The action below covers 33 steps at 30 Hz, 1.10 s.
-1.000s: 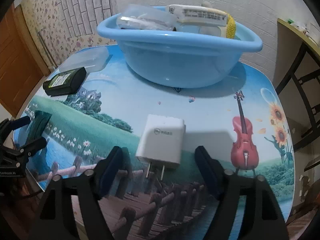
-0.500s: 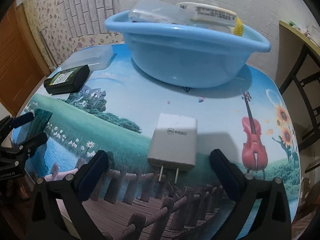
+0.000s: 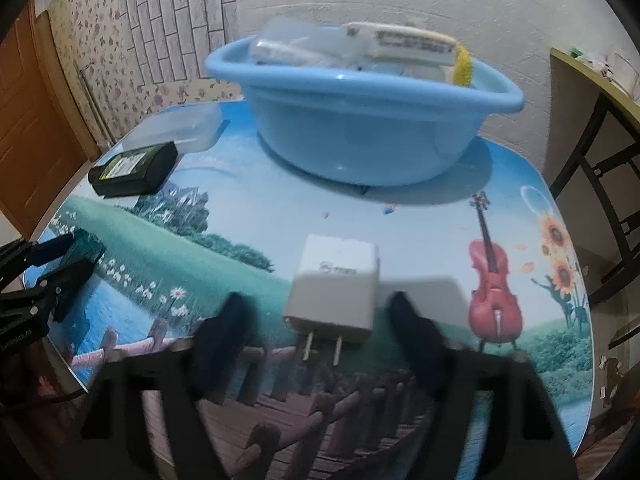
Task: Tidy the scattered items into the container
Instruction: 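Lift the green packet with left while right grasps the white charger, carry both to basin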
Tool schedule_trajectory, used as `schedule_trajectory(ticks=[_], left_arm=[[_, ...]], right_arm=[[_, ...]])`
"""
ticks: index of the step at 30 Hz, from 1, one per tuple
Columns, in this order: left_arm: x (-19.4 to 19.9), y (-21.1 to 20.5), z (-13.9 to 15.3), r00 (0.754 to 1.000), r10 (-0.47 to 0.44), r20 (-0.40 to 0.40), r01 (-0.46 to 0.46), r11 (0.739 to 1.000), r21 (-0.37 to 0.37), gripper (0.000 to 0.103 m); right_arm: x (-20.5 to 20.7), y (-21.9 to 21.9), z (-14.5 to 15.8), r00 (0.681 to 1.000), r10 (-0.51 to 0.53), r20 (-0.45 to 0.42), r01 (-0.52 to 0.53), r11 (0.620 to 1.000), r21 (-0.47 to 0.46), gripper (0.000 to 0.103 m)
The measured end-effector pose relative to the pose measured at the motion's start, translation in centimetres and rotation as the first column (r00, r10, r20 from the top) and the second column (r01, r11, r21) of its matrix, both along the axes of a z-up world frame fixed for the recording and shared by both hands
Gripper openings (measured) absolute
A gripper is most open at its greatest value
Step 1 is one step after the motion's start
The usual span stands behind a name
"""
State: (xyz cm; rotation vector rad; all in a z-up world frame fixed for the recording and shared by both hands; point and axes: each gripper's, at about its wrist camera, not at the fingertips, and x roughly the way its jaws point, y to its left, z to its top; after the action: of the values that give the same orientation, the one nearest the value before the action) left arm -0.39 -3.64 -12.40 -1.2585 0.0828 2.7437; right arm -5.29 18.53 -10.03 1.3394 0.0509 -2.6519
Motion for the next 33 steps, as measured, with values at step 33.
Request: schedule_trajectory(ticks=[33], left_arm=[[-5.7,4.1,9.5,0.988,-0.112,-0.110,0.116,0.993,0.027,0.045]], right_arm=[[0.3,3.2,10.3,0.980,-0.036,-0.198,0.015,0.994,-0.107,0.041]])
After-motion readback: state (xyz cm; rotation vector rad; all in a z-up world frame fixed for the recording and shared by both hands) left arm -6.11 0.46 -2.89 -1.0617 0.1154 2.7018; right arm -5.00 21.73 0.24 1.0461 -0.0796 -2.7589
